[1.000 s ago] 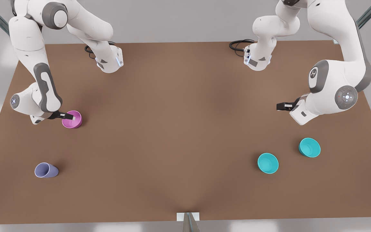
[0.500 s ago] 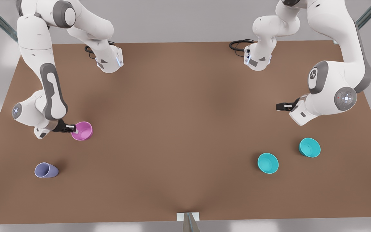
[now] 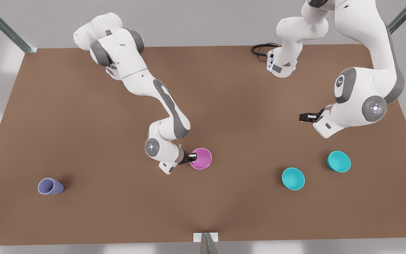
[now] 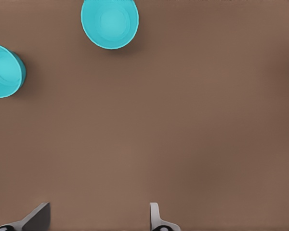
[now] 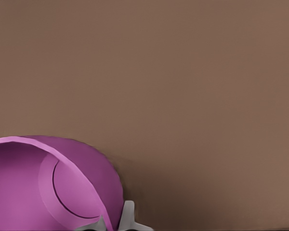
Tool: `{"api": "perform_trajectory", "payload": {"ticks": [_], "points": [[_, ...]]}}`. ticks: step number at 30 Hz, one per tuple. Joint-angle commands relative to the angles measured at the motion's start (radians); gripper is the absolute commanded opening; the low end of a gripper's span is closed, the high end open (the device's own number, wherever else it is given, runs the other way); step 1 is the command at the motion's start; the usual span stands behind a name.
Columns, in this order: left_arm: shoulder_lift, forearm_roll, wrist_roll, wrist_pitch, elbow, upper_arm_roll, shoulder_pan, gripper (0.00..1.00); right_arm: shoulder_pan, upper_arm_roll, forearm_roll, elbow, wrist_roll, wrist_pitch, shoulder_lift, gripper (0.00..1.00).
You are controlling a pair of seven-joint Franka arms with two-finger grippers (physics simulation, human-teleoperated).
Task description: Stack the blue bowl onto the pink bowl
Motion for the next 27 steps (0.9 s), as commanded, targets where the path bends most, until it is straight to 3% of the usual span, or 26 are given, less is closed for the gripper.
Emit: {"api": "perform_trajectory", "payload": {"ticks": [1, 2, 4, 9, 12, 15, 16, 19, 21, 25, 26, 27], "points": [[0.008, -0.022, -0.003, 0.000, 0.006, 0.001, 0.005, 1.00, 0.007, 0.001, 0.029, 0.006, 0.880, 0.041, 0.012, 0.21], [0.016, -0.022, -0.005, 0.002, 0.007, -0.001, 0.005, 1.00, 0.006, 0.001, 0.029, 0.008, 0.875, 0.039, 0.020, 0.21], [0.187, -0.017, -0.003, 0.006, 0.193, 0.001, 0.005, 1.00, 0.004, 0.001, 0.027, 0.008, 0.873, 0.039, 0.024, 1.00], [0.482, -0.013, 0.030, 0.434, 0.236, 0.009, 0.025, 1.00, -0.008, -0.013, 0.027, 0.028, 0.880, -0.023, -0.038, 1.00], [0.591, -0.019, 0.124, 0.666, 0.236, 0.010, 0.037, 1.00, -0.089, -0.106, 0.011, 0.045, 0.808, -0.321, -0.219, 1.00], [0.597, -0.049, 0.162, 0.680, 0.233, 0.010, 0.062, 1.00, -0.295, -0.134, -0.129, 0.046, 0.447, -0.739, -0.263, 1.00], [0.596, -0.115, 0.211, 0.677, 0.234, 0.012, 0.082, 1.00, -0.368, -0.134, -0.322, 0.043, 0.208, -0.817, -0.250, 1.00], [0.628, -0.111, 0.214, 0.680, 0.231, 0.012, 0.082, 1.00, -0.563, -0.135, -0.549, 0.137, -0.390, -0.855, -0.221, 1.00], [0.649, -0.109, 0.216, 0.680, 0.216, 0.012, 0.082, 1.00, -0.571, -0.132, -0.559, 0.164, -0.578, -0.878, -0.331, 1.00], [0.671, -0.108, 0.214, 0.683, 0.213, 0.012, 0.089, 1.00, -0.507, -0.122, -0.640, 0.167, -0.638, -0.950, -0.546, 1.00], [0.672, -0.109, 0.213, 0.683, 0.213, 0.012, 0.091, 1.00, -0.517, -0.087, -0.678, 0.132, -0.627, -0.950, -0.638, 1.00], [0.677, -0.111, 0.210, 0.683, 0.213, 0.012, 0.091, 0.82, -0.539, -0.017, -0.762, 0.017, -0.527, -0.904, -0.765, 1.00]]}}
